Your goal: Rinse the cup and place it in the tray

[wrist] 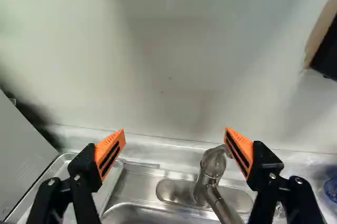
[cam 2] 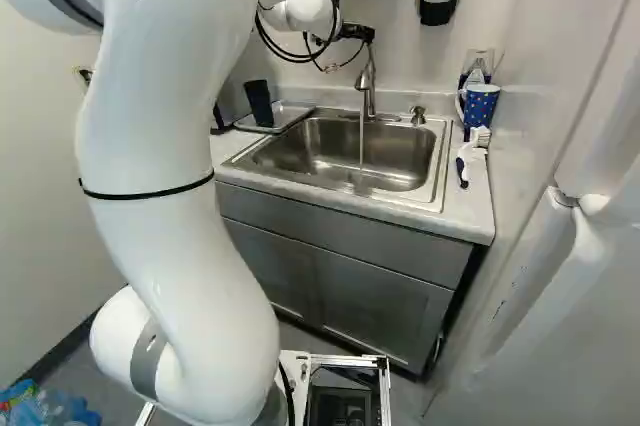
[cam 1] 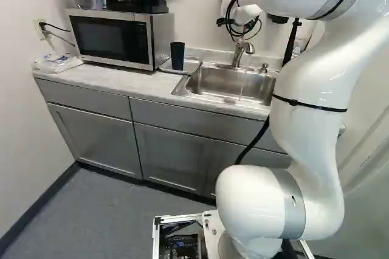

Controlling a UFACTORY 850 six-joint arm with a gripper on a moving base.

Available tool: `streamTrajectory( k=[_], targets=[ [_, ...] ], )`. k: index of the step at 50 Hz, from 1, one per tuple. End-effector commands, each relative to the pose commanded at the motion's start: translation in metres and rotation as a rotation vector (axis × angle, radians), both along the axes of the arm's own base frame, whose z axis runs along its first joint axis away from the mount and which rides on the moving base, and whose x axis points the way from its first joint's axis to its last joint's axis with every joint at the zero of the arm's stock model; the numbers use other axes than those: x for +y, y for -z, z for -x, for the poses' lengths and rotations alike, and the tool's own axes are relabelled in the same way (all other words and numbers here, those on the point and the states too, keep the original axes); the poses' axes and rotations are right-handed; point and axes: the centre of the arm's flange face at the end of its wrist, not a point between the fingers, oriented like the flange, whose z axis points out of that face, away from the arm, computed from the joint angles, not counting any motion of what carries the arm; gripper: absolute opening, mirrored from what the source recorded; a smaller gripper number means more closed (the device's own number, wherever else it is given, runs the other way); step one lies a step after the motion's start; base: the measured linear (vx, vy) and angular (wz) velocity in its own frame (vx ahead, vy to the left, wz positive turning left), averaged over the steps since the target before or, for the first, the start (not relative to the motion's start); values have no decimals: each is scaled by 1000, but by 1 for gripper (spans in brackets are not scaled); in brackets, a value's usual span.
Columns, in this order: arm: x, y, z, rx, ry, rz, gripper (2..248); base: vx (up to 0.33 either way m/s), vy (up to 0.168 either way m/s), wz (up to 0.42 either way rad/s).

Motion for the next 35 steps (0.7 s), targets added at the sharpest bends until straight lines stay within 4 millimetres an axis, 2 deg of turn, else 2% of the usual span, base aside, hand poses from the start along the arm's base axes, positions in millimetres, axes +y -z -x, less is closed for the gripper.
streamTrajectory(
  k=[26, 35],
  targets=[
    [16, 0, 30, 40, -17, -8, 247, 0, 0, 0],
    [18, 1, 32, 46, -19, -9, 247, 0, 0, 0]
  ],
)
